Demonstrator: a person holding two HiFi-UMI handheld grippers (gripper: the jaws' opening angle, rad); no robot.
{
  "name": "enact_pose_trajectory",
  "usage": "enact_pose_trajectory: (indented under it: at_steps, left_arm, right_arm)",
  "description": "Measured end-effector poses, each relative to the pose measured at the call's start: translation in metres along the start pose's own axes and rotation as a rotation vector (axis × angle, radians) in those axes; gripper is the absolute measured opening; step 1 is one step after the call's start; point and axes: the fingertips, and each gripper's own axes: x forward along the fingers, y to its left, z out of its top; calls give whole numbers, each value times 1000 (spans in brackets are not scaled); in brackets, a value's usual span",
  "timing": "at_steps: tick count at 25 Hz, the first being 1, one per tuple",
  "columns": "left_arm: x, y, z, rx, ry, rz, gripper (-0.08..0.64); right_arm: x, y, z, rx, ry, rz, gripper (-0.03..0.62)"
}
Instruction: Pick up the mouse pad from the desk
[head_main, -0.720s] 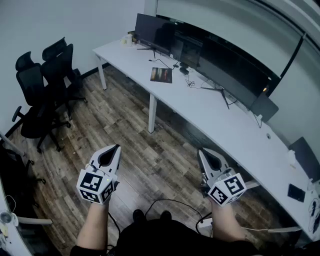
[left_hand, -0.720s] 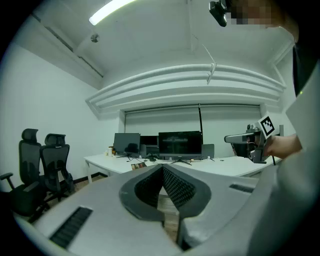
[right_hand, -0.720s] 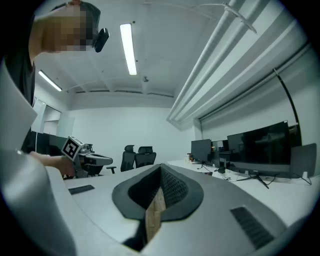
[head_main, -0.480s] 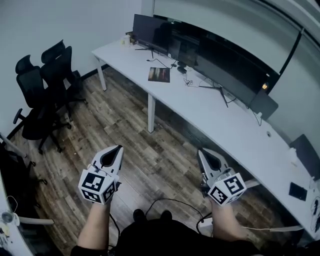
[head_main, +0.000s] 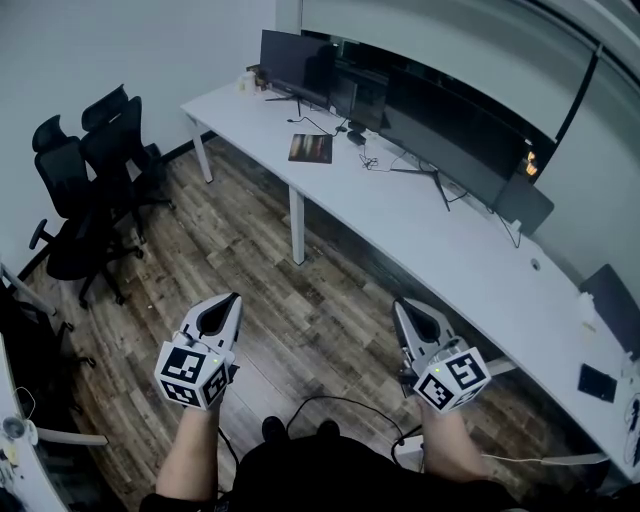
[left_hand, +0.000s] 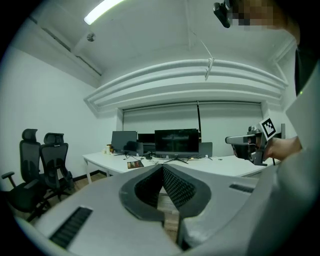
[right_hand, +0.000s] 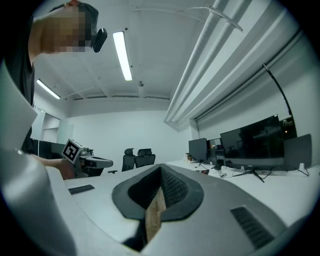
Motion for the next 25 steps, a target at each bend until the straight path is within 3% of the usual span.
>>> enact_pose_trajectory:
  at_steps: [5, 14, 20, 25]
  left_arm:
    - [2, -25, 0, 14, 10, 19, 8]
    - [9, -63, 1, 67, -6, -4, 8]
    - [24, -63, 9, 34, -22, -81, 6]
    - [42, -32, 7, 17, -42, -92, 6]
  right_arm:
    - [-24, -18, -8, 69, 5, 42, 5]
    - [-37, -40, -9, 78, 4, 70, 5]
    - [-15, -45, -10, 81, 14, 79, 5]
    - [22, -45, -13, 69, 35, 80, 5]
